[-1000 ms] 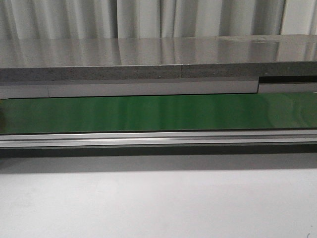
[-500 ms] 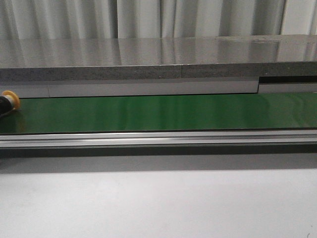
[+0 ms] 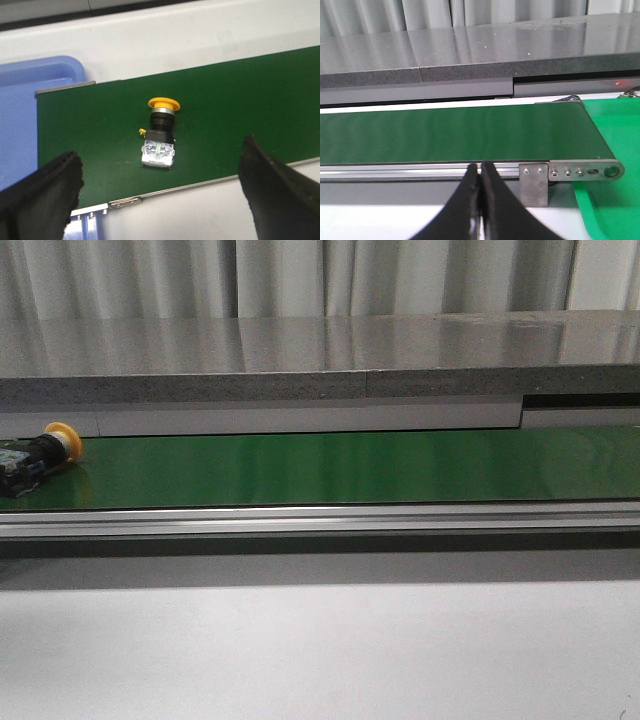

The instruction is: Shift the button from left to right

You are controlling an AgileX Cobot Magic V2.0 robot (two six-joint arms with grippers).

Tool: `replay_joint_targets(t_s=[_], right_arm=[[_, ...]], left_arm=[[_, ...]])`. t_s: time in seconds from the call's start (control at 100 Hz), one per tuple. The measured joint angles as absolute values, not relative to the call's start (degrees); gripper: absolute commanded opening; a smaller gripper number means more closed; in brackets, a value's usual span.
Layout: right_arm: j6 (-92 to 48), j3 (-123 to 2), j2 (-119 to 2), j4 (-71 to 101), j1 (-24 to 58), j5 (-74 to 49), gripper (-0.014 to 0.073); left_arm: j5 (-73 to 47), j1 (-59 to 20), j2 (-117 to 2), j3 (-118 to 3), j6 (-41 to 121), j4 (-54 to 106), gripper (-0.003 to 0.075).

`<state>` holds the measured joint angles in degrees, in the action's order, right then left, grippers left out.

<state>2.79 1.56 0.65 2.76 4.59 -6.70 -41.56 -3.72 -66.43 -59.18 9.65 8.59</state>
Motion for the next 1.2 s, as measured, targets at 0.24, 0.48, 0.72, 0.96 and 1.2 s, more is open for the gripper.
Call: replay_joint_targets(t_s=[0.24,0.48,0.72,0.96,1.2], right_arm=[[2.79,1.56,0.65,2.76,4.59,-6.7,-0.0067],[2.79,1.56,0.65,2.76,4.59,-6.7,-0.0067],[2.79,1.56,0.65,2.76,4.59,-6.7,-0.0067],[2.79,1.56,0.65,2.76,4.59,-6.7,-0.0067],[2.79,1.56,0.65,2.76,4.59,-6.7,-0.0067]], left_arm=[[-27.73,-4.13,-47.51,-42.68,9.77,9.42,0.0608],[-17.24,-4.13,-31.51,-27.54,9.77,9.32,0.0608],[-6.84,-4.13,-24.83,-18.26,9.77,9.32,0.0608],[-4.3,-4.13,-24.85,-16.25,9.77,9.32,0.0601],[-3.97,-4.13,-24.85,-16.25,9.77,9.32,0.0485]])
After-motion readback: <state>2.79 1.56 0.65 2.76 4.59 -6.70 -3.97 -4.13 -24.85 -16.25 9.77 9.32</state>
